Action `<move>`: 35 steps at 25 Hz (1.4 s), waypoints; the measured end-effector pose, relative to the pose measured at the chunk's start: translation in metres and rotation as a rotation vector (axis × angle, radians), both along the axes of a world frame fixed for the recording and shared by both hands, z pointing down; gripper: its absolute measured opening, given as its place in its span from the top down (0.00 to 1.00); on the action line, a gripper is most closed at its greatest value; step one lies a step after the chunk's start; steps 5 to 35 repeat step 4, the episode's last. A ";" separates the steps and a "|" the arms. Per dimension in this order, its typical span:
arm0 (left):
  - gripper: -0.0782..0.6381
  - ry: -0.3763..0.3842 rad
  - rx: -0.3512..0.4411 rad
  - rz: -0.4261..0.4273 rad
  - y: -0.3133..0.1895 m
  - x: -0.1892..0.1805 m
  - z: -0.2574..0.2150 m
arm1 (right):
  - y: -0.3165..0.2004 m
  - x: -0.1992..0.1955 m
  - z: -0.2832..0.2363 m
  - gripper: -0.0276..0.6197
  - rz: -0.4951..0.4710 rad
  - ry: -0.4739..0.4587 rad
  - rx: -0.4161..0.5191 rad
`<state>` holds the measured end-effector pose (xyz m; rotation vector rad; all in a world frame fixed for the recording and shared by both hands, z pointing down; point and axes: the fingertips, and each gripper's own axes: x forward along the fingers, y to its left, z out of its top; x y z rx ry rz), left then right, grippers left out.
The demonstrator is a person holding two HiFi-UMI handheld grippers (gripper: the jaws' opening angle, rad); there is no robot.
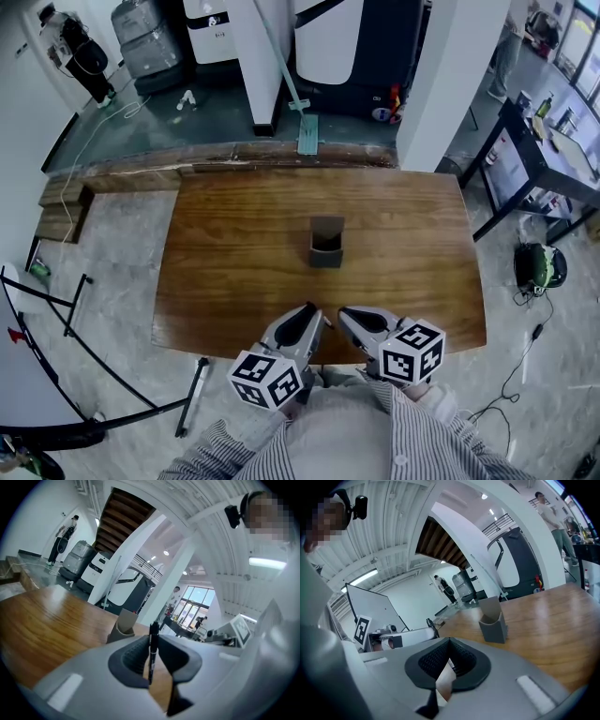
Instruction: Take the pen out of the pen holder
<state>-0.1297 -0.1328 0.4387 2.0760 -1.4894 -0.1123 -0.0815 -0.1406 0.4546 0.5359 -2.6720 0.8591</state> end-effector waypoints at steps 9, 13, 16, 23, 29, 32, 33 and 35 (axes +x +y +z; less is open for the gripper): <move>0.80 -0.004 0.003 0.003 0.000 0.005 -0.001 | 0.000 0.005 -0.001 0.96 0.001 -0.001 0.002; 0.80 -0.004 0.003 0.003 0.000 0.005 -0.001 | 0.000 0.005 -0.001 0.96 0.001 -0.001 0.002; 0.80 -0.004 0.003 0.003 0.000 0.005 -0.001 | 0.000 0.005 -0.001 0.96 0.001 -0.001 0.002; 0.80 -0.004 0.003 0.003 0.000 0.005 -0.001 | 0.000 0.005 -0.001 0.96 0.001 -0.001 0.002; 0.80 -0.004 0.003 0.003 0.000 0.005 -0.001 | 0.000 0.005 -0.001 0.96 0.001 -0.001 0.002; 0.80 -0.004 0.003 0.003 0.000 0.005 -0.001 | 0.000 0.005 -0.001 0.96 0.001 -0.001 0.002; 0.80 -0.004 0.003 0.003 0.000 0.005 -0.001 | 0.000 0.005 -0.001 0.96 0.001 -0.001 0.002; 0.80 -0.004 0.003 0.003 0.000 0.005 -0.001 | 0.000 0.005 -0.001 0.96 0.001 -0.001 0.002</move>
